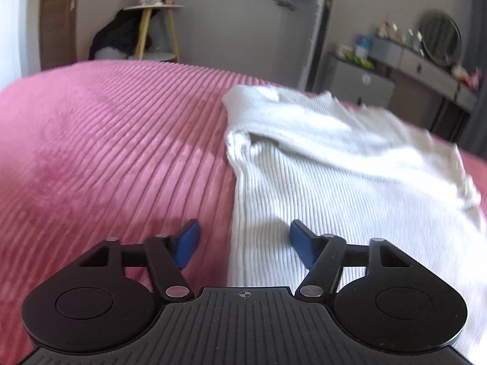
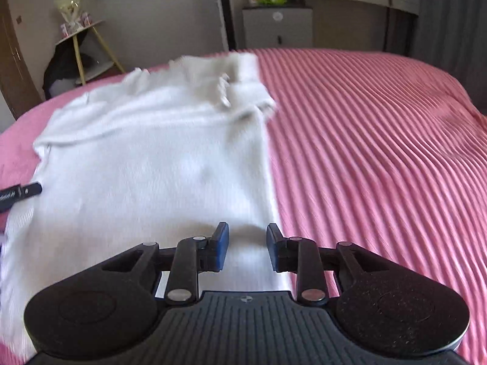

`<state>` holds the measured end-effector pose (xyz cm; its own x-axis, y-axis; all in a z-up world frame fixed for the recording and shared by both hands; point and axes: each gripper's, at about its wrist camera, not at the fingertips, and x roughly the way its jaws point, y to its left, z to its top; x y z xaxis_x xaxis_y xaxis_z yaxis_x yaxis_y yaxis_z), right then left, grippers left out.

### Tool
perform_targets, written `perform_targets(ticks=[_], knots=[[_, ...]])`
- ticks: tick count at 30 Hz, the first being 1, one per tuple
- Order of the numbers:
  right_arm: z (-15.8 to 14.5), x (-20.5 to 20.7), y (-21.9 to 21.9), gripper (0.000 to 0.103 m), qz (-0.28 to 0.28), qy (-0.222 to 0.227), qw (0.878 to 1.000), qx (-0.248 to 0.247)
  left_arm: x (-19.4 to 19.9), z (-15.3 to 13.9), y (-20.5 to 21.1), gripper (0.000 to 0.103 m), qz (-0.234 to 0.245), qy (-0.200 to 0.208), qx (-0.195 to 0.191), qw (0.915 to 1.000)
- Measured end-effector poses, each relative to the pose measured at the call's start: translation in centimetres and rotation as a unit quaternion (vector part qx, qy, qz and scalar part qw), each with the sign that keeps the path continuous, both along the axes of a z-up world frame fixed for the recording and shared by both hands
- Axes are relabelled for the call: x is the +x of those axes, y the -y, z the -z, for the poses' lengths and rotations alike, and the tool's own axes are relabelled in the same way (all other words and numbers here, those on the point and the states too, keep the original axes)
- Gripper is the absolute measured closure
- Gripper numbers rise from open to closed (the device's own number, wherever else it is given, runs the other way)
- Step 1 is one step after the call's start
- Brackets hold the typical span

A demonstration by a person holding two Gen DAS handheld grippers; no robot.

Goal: Fold small clothes

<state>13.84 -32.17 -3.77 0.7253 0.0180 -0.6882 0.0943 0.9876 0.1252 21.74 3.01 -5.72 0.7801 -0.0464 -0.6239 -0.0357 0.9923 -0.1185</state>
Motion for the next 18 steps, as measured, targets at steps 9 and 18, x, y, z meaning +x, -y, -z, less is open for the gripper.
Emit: perform_targets(ticks=[9, 18], knots=[[0.4, -6.8, 1.6, 0.057, -0.007, -0.047, 0.997, 0.058, -5.7, -1.9, -2.5, 0.051, 0.018, -0.103, -0.038, 0.9938], [1.3, -8.0, 2.0, 0.057, -0.033, -0.082, 0.993, 0.073, -9.9, -1.5, -3.4, 0.02, 0.048, -0.177, -0.052, 0.9817]])
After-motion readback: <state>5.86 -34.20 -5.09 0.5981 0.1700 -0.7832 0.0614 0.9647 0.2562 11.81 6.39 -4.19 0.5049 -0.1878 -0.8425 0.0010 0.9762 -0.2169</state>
